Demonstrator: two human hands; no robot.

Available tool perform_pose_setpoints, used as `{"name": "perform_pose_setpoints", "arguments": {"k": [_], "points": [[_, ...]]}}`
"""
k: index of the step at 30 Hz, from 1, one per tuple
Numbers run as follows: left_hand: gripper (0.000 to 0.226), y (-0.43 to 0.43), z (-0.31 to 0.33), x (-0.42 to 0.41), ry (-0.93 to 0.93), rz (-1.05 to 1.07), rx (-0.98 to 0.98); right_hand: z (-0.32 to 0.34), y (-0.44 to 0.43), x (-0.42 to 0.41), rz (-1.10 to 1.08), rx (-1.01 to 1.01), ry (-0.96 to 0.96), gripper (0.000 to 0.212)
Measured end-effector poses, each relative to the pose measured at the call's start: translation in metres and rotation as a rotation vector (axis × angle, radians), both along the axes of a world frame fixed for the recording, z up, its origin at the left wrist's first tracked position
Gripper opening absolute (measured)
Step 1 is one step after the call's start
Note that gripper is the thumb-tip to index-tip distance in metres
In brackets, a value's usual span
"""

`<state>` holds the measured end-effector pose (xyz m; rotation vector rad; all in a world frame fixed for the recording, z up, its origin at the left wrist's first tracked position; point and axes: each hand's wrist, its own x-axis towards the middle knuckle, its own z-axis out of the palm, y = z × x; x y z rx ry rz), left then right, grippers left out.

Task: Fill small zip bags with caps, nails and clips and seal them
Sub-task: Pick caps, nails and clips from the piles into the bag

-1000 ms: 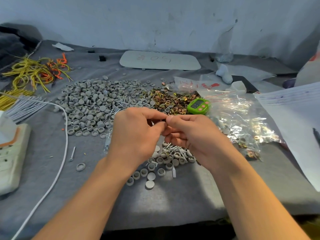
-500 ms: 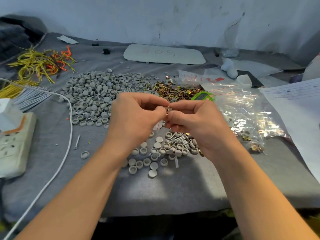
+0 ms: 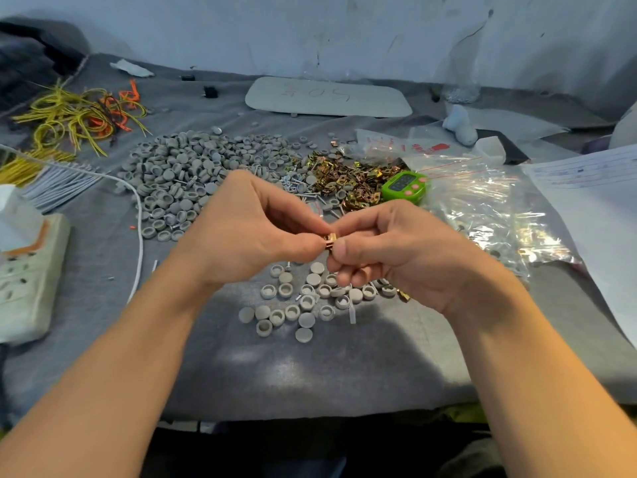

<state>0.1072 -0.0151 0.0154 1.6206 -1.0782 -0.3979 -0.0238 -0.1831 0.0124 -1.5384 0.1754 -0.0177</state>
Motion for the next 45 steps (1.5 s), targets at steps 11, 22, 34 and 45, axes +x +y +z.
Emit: {"name": "perform_pose_setpoints", "arguments": {"k": [11, 22, 34, 45], "points": [[0.022, -0.006, -0.008, -0.002, 0.058, 0.125, -0.108, 0.004, 0.012, 0.009, -0.218, 0.065, 0.034, 0.022], [0.020, -0.020, -0.012, -0.003, 0.143, 0.208, -0.173, 0.005, 0.018, 0.018, -0.520, -0.025, -0.045, 0.020], [0.027, -0.030, -0.017, -0.006, 0.103, 0.271, -0.039, 0.000, 0.013, 0.021, -0.438, 0.352, 0.107, 0.017], [0.026, -0.038, -0.017, -0.018, 0.026, 0.388, -0.046, -0.001, 0.007, 0.020, -0.488, 0.210, 0.105, 0.015]]}}
